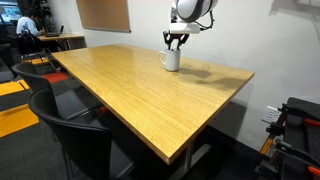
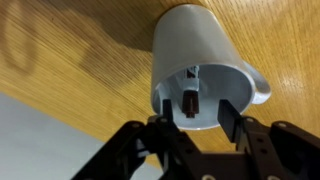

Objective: Remove the marker from the mug and put it on the table

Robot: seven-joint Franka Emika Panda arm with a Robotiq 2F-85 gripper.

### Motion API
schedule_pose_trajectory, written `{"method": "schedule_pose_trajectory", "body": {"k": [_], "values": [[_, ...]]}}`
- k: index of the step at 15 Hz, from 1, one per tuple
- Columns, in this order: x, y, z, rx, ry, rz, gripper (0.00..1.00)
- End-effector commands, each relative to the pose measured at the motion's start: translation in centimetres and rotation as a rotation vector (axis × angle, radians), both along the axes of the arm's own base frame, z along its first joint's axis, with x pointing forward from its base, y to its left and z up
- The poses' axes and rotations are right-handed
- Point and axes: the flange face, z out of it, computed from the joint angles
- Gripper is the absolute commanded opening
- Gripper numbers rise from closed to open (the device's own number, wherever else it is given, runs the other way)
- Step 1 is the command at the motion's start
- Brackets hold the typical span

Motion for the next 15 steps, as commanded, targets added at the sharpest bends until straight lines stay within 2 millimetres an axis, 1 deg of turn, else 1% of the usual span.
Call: {"method": "schedule_pose_trajectory", "body": {"k": [1, 3, 9, 14, 15], "values": [[1.0, -0.1, -0.1, -0.008, 0.017, 0.009, 0.53], [1.3, 0.0, -0.4, -0.01, 0.02, 0.011, 0.51], [1.8, 0.1, -1.2, -0.024, 0.027, 0.012, 0.51], [2.0, 0.0, -1.4, -0.045, 0.031, 0.007, 0.51], [2.0, 0.0, -1.4, -0.047, 0.031, 0.008, 0.5]]}}
